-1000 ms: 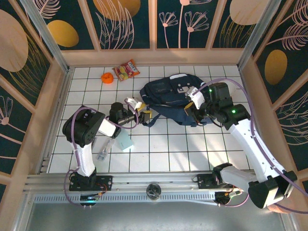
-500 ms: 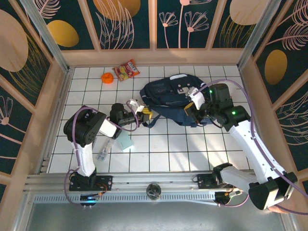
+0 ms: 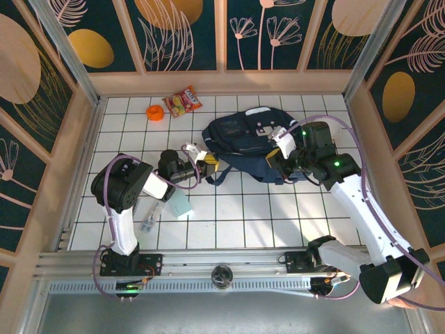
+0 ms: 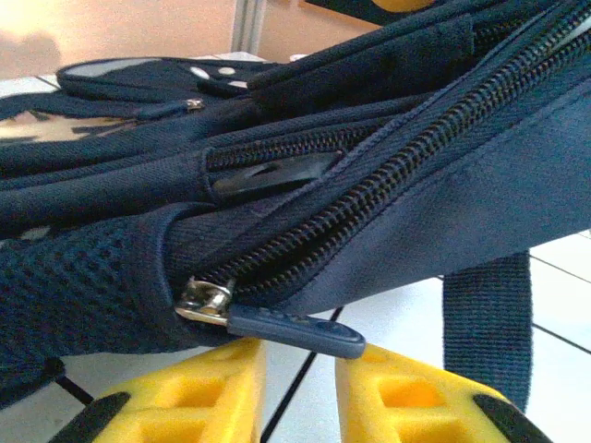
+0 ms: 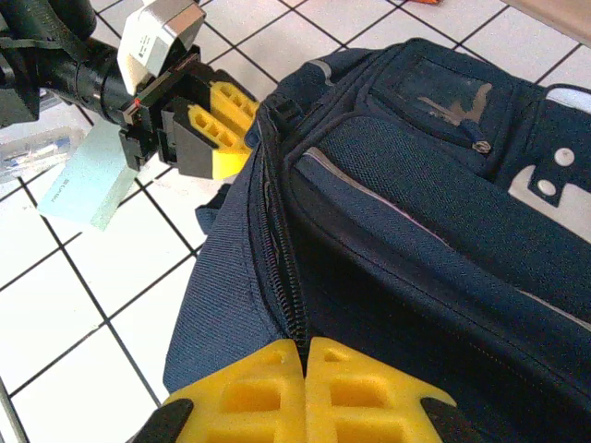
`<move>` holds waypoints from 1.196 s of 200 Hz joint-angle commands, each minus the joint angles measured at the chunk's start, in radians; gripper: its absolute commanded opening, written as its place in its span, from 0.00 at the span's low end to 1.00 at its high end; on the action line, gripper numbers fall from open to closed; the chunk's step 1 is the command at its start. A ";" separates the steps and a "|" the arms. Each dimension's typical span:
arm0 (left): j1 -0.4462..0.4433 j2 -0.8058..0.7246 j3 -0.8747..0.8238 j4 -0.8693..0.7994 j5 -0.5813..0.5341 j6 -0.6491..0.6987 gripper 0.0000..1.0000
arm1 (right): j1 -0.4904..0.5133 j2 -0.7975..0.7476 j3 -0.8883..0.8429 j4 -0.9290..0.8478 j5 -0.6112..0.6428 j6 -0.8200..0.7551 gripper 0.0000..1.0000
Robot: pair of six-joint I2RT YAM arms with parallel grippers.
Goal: Pack the student bag
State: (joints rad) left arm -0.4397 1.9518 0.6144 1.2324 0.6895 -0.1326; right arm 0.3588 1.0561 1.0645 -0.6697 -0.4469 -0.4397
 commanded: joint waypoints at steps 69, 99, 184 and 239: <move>-0.004 0.008 0.024 0.034 0.113 -0.006 0.49 | -0.008 -0.048 -0.006 0.098 -0.024 0.019 0.00; -0.006 -0.035 -0.047 0.037 0.098 0.000 0.52 | -0.007 -0.051 -0.013 0.092 -0.020 0.014 0.00; -0.005 0.005 0.027 0.023 0.012 -0.005 0.55 | -0.008 -0.044 -0.015 0.084 -0.032 0.006 0.00; -0.006 0.059 0.100 0.005 0.028 -0.006 0.43 | -0.009 -0.053 -0.014 0.081 -0.030 0.007 0.00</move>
State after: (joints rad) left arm -0.4397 1.9812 0.6842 1.2228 0.6956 -0.1417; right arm 0.3588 1.0420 1.0439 -0.6693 -0.4469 -0.4362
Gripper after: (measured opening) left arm 0.477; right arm 0.047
